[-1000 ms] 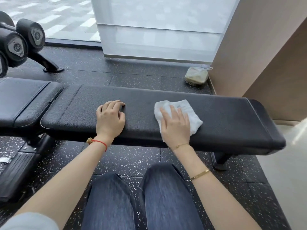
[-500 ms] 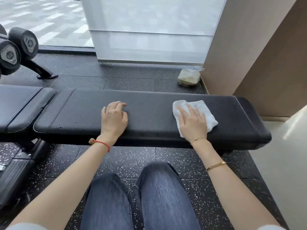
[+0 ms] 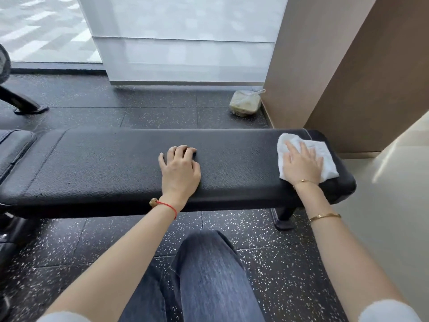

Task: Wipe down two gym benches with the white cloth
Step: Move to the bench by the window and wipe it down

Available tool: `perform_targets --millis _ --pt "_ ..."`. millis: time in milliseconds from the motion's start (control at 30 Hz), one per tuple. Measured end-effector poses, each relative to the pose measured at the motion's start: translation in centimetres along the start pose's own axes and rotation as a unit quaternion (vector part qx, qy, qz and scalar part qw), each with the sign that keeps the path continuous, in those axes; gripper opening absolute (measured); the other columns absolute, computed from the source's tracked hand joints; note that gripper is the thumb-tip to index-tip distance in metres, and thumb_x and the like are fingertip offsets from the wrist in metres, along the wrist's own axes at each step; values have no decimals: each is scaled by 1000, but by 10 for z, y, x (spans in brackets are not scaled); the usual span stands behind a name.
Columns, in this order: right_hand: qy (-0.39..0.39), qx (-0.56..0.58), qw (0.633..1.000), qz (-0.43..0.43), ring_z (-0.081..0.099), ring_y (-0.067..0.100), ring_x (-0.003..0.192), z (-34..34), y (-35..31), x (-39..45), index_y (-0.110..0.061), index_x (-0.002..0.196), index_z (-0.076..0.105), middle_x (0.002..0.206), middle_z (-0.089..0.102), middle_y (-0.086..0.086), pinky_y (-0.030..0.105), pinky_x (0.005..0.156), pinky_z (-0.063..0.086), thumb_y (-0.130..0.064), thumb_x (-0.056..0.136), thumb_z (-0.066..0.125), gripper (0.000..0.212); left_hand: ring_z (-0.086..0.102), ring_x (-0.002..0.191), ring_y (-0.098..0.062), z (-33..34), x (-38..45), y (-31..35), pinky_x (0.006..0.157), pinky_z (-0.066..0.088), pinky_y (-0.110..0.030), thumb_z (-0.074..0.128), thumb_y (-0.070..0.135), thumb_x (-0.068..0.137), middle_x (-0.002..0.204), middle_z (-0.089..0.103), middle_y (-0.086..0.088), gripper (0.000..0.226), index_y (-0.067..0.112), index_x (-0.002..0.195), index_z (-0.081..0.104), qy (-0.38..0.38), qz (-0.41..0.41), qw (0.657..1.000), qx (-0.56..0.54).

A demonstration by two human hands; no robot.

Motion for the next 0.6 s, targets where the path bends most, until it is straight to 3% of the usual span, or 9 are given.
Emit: perform_targets --millis 67,167,367,500,600 --pt "-25 0 999 -42 19 31 146 6 -22 -7 -37 148 34 162 22 2 53 119 11 -37 103 27 46 44 128 -23 0 0 -1 113 27 -54 48 24 90 132 56 2 33 22 121 60 8 2 1000 4" --pt "3 -9 991 -131 19 29 148 14 -42 -50 -41 147 35 161 24 -1 51 120 11 -40 103 30 44 46 127 -23 -2 1 -3 111 29 -54 49 24 90 131 58 2 32 22 120 62 22 9 1000 2" --pt "29 -41 999 -18 33 33 133 -5 36 -17 -34 144 40 151 38 5 52 108 27 -33 101 31 44 47 127 -24 -2 -1 -3 111 30 -53 52 23 90 131 59 0 32 22 119 64 31 5 999 -2" --pt "20 -27 999 19 30 34 133 -6 47 40 -30 145 41 147 38 10 51 113 19 -32 102 28 45 47 128 -27 -1 -1 -1 111 29 -54 54 21 89 132 60 -2 32 21 120 64 33 -5 999 7" --pt "-19 -6 1000 -23 25 33 139 -1 14 72 -33 149 34 154 31 9 52 114 17 -33 104 23 46 47 129 -27 -1 -1 0 112 29 -53 54 21 89 132 59 -2 33 21 120 64 33 -7 999 13"
Point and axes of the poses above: each hand's wrist, its own x-axis towards the middle knuckle, its own z-axis out of the palm, y = z × x, the point moved 8 cm from there along x, towards the middle knuckle
